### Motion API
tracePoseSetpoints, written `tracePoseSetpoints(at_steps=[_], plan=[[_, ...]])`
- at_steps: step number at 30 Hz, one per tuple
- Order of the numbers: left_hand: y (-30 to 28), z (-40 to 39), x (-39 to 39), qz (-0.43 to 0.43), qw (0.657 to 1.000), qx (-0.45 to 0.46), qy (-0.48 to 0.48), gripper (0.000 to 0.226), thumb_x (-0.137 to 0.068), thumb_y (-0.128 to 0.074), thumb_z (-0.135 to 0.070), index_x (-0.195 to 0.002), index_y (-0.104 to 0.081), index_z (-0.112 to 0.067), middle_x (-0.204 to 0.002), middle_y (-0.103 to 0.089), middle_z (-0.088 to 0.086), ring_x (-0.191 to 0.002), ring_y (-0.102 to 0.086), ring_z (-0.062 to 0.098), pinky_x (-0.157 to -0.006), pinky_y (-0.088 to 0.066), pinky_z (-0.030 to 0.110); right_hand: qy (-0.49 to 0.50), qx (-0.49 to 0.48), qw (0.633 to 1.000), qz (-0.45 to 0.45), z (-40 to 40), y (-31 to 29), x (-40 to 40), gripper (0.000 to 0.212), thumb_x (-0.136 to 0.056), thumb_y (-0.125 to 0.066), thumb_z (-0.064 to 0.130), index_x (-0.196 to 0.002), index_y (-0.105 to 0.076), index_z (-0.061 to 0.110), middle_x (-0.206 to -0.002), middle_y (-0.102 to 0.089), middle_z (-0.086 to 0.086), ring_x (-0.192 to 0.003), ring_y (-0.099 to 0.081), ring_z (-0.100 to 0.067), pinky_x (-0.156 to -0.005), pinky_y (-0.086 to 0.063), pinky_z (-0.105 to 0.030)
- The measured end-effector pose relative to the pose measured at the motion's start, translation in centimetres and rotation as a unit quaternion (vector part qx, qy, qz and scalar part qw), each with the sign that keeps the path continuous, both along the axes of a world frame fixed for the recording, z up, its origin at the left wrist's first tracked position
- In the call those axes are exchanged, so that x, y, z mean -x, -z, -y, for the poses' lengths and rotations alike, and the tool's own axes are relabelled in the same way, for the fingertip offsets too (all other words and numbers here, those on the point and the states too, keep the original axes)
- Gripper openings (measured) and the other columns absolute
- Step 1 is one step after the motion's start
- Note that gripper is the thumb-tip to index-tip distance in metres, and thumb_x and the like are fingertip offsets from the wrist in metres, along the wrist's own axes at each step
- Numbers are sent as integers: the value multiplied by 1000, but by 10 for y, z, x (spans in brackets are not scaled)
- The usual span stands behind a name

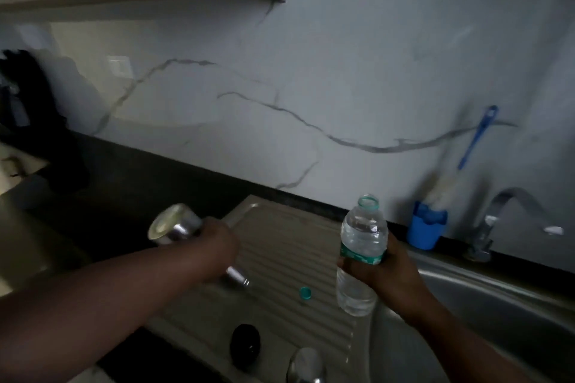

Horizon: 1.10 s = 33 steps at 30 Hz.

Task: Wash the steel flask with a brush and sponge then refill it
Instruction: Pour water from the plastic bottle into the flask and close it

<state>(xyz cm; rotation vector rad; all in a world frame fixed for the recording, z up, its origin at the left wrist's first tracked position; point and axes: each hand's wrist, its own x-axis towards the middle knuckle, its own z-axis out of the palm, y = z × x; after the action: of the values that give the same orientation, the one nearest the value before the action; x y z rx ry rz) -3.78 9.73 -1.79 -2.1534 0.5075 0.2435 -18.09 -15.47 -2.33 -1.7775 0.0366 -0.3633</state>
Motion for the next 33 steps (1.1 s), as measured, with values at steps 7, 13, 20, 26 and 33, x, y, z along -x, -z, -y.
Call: tracePoseSetpoints(at_steps=[7, 13, 20, 26, 33], plan=[[-81, 44, 3, -105, 800, 584, 88, 75, -53, -75, -54, -121, -43, -45, -109, -58, -14, -92, -60, 9, -77, -51, 30, 131, 3, 991, -4, 48, -26, 60, 53, -60, -89, 15, -106, -63, 15, -90, -73, -2, -83, -70, -15, -68, -55, -22], [-32, 141, 78, -323, 438, 833, 99, 67, -45, -82, -32, -105, -54, -44, -92, -68, -15, -78, -65, 4, -68, -54, 26, 244, 52, 968, -3, 85, -49, 126, 55, -60, -90, 31, -107, -65, 18, -95, -74, -1, -88, -71, -17, -76, -54, -31], [5, 235, 152, -381, 427, 815, 90, 72, -46, -80, -24, -111, -56, -45, -96, -70, -13, -80, -67, 8, -72, -54, 30, 224, 222, 948, -45, 148, -77, 188, 69, -47, -87, 51, -109, -61, 33, -98, -73, 5, -90, -70, -12, -84, -56, -39], [0, 288, 205, -328, 434, 838, 40, 75, -50, -82, 0, -113, -56, -30, -84, -72, -10, -69, -65, 0, -59, -47, 11, 163, 298, 937, -79, 218, -79, 228, 61, -53, -82, 51, -107, -56, 42, -99, -70, 14, -89, -66, -1, -82, -55, -32], [-21, 318, 265, -270, 506, 819, 27, 67, -67, -77, 12, -120, -53, -22, -77, -57, -12, -63, -54, -22, -55, -41, 3, 69, 309, 944, -91, 280, -65, 245, 68, -55, -84, 46, -115, -52, 53, -108, -65, 27, -99, -62, 5, -90, -51, -26]])
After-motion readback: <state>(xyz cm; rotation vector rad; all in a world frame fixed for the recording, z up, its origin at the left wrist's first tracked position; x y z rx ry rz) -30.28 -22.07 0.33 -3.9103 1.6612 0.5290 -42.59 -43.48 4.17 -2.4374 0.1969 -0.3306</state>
